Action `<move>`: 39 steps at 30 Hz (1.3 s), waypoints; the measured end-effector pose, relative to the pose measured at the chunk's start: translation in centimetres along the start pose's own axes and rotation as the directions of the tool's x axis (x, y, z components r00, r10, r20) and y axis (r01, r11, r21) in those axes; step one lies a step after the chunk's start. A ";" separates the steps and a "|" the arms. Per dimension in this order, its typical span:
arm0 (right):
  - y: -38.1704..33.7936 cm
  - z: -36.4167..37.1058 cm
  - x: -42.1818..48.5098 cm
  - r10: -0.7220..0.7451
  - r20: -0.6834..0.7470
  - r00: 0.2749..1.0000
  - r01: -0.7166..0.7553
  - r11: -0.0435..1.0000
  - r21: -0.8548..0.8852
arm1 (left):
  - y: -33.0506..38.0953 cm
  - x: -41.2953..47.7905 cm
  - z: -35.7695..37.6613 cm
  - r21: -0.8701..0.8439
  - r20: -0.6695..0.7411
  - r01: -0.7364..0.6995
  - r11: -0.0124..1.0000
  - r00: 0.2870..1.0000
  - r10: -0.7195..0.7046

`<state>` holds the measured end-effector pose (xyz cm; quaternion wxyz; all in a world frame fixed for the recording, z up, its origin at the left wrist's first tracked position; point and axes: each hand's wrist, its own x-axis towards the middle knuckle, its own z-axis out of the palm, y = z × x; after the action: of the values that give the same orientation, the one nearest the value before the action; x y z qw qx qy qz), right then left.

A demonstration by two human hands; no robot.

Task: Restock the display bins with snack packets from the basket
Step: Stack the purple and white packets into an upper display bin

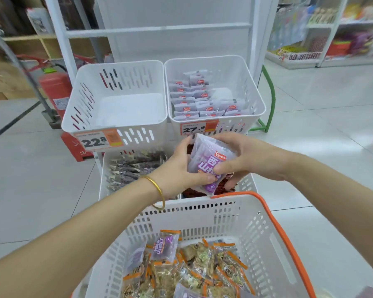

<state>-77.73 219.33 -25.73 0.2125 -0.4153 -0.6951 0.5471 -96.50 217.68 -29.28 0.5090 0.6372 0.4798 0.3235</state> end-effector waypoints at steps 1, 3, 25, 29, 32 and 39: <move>-0.2 -1.2 0.6 -0.021 -0.052 0.998 0.021 1.000 -0.001 | 0.9 1.5 -0.1 0.041 -0.010 -0.024 0.999 1.000 0.024; -1.1 -3.9 2.0 -0.074 -0.155 0.985 0.077 0.997 0.017 | 2.5 5.1 -0.4 0.136 -0.039 -0.088 0.987 0.995 0.094; 3.6 -18.3 21.5 0.002 -0.416 0.909 -0.210 0.864 -0.457 | 1.6 23.1 -3.0 0.941 -0.084 0.087 0.326 0.996 -0.022; 3.1 -17.6 20.1 0.050 -0.365 0.930 -0.223 0.865 -0.450 | 1.5 23.1 -3.0 0.932 -0.092 0.088 0.350 0.996 -0.004; 2.0 -17.1 18.2 -0.084 -0.451 0.889 -0.167 0.857 -0.488 | 2.1 22.4 -3.0 0.910 -0.139 0.077 0.408 0.983 0.124; -0.2 -11.1 8.0 -0.301 -0.535 0.789 0.149 0.940 -0.308 | 2.1 11.9 -1.5 0.799 -0.100 -0.228 0.557 0.863 0.496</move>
<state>-73.98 232.31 -23.38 0.4224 -0.4975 -0.7060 0.2749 -93.34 229.35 -27.72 0.0291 0.8165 0.5008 0.2856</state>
